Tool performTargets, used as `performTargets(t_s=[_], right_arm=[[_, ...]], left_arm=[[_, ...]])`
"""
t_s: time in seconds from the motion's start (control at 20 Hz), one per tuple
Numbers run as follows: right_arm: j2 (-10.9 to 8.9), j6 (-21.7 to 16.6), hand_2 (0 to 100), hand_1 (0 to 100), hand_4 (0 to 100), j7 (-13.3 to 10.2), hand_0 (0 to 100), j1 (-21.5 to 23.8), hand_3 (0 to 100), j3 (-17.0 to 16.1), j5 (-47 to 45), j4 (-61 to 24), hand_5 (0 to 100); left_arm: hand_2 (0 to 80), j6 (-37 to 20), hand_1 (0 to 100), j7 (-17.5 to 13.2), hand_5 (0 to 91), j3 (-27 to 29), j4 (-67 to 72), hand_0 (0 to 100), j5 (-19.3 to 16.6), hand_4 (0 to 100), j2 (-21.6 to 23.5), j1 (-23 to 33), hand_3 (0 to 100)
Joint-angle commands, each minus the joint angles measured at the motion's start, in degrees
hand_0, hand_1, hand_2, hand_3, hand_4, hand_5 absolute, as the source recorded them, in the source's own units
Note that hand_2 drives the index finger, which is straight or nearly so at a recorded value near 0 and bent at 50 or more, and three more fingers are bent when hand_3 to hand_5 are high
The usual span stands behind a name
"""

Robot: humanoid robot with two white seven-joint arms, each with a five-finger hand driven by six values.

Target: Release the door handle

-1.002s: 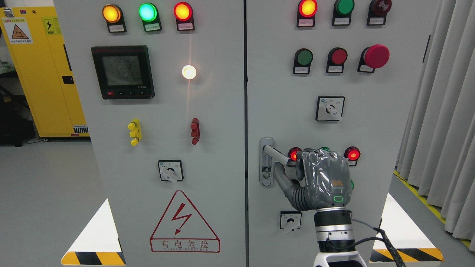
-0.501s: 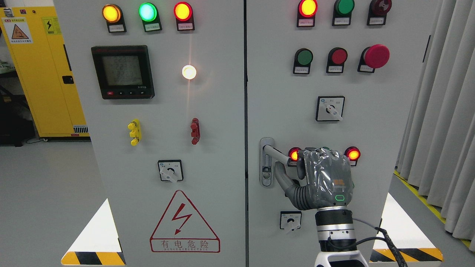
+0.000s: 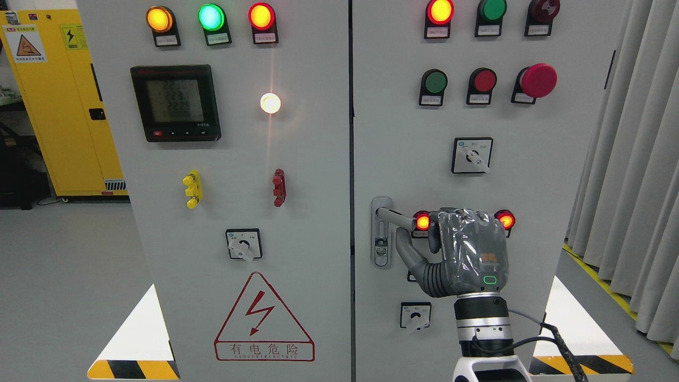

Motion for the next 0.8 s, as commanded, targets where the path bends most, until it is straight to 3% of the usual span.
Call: performTargets(t_s=[0.0,0.5,0.75], right_arm=[[-0.05,0.0,100,49,100,0.0,47,-0.2,100,-0.6,0.0,-0.1,100],[0.04,0.0,100,49,100,-0.4,48,0.8,100,-0.4,0.0,-0.3,100],[-0.40,-0.3,100,48,100,-0.9,49,4.0,100,-0.1,-0.1,-1.4,100]], left_arm=[[0.0,0.0,56,0.0,0.0,0.0,-0.7,12,0.0,0,0.0,0.0,0],[0.0,0.0,56,0.0,0.0,0.0,-0.7,12,0.0,0,0.0,0.0,0],[0.0,0.0,56,0.0,0.0,0.0,-0.7,12,0.0,0,0.0,0.0,0]])
